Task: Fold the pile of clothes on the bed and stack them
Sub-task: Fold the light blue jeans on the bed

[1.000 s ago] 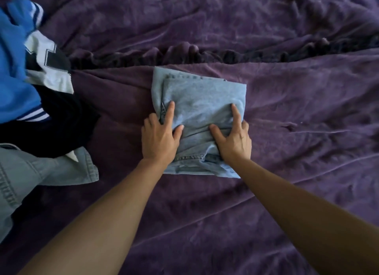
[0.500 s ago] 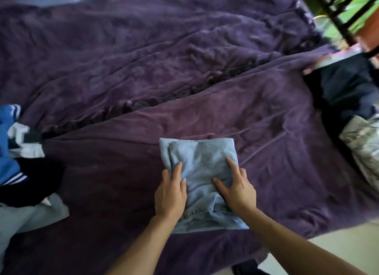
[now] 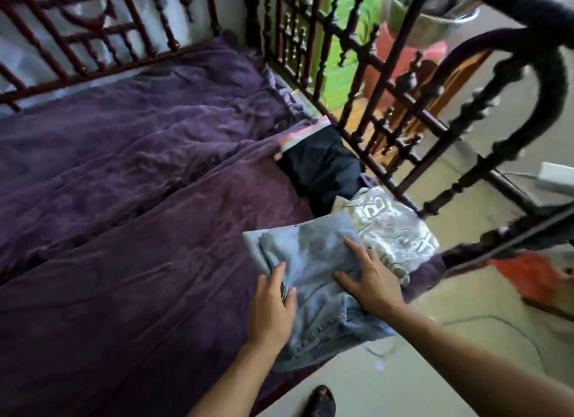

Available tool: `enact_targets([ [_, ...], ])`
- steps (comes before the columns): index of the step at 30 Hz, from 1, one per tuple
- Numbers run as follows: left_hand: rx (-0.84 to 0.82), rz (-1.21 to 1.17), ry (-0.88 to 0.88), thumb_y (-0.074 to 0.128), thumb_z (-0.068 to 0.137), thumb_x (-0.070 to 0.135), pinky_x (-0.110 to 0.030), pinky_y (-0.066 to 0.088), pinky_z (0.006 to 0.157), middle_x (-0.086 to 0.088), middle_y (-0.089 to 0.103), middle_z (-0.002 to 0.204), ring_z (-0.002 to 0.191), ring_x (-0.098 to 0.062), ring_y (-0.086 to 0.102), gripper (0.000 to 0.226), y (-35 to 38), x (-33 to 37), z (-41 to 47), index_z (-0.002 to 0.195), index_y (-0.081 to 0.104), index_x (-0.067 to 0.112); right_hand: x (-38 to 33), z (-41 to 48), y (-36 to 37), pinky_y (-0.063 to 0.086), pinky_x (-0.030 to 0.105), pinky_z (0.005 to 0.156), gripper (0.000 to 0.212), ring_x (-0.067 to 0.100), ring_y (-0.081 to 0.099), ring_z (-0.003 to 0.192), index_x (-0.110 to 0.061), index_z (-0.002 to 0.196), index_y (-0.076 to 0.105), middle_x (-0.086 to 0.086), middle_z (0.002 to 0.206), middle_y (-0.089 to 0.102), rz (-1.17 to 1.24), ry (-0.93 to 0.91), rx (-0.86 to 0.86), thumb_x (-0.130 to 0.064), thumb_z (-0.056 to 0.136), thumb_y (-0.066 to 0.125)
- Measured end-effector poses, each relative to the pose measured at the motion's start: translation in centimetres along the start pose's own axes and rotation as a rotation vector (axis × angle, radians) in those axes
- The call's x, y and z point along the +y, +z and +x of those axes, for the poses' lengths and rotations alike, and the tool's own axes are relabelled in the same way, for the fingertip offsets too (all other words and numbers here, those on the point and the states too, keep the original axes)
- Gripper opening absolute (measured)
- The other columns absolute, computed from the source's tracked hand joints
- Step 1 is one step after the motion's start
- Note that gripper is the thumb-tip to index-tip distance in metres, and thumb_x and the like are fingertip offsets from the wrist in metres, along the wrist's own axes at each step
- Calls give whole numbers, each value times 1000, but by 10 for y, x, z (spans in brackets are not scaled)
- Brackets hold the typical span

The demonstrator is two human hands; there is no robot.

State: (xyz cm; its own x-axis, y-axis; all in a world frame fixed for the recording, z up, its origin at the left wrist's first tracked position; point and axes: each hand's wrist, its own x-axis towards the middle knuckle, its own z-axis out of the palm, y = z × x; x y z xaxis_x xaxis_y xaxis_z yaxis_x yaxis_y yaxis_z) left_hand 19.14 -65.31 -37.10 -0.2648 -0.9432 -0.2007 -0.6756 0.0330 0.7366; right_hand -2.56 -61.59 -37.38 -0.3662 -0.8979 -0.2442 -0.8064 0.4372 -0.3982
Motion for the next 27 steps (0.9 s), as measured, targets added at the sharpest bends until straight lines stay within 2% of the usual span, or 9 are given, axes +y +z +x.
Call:
enact_targets([
  [4,-11,-99,18,62,89,28,-15,33,80,2,47,112,105,-20,54,55,43,58,29,141,43,29,50,45,-53,51,38,78,76,28,59,103,-48,145,19,0,126,48,-53,9,27,-62,80,57],
  [9,-65,-128,31,68,84,24,-22,38,90,-3,50,117,109,-22,54,64,89,103,75,143,41,21,90,116,-97,50,41,87,74,30,53,113,-44,145,25,3,132,44,-108,16,25,-54,81,59],
  [13,-131,-136,-8,67,84,24,-19,35,93,-4,48,126,115,-21,51,70,119,117,114,146,35,21,113,171,-106,50,35,72,74,27,56,105,-46,143,24,-1,125,48,-218,18,37,-53,79,59],
  [16,-202,-118,-38,65,87,20,-26,36,100,-6,44,134,123,-23,47,72,139,117,146,149,29,20,131,207,-93,46,34,74,73,27,49,114,-39,146,25,3,129,46,-269,20,-9,-49,83,60],
  [19,-388,17,-67,61,90,27,-35,37,102,-11,29,146,131,-29,40,80,160,107,172,152,11,23,151,224,-65,41,39,97,70,30,35,130,-36,149,23,8,148,34,-327,14,-73,-55,88,51],
  [21,-531,201,-105,58,90,40,-41,40,99,-12,23,147,129,-32,40,88,171,96,181,152,-2,25,161,217,-42,26,42,112,71,29,19,144,-37,151,19,9,159,17,-390,-22,-144,-67,89,37],
  [24,-643,460,-93,54,89,51,-44,41,95,-11,28,141,124,-31,42,93,174,79,182,151,-11,30,174,192,-18,13,47,117,77,28,-4,149,-39,153,7,5,162,-6,-482,-44,-276,-76,87,20],
  [27,-657,600,-36,54,91,45,-42,42,94,-9,32,137,122,-29,43,92,171,71,173,149,-16,33,177,181,-16,8,50,117,77,30,-9,148,-37,153,0,5,162,-13,-517,-43,-306,-75,89,17],
])
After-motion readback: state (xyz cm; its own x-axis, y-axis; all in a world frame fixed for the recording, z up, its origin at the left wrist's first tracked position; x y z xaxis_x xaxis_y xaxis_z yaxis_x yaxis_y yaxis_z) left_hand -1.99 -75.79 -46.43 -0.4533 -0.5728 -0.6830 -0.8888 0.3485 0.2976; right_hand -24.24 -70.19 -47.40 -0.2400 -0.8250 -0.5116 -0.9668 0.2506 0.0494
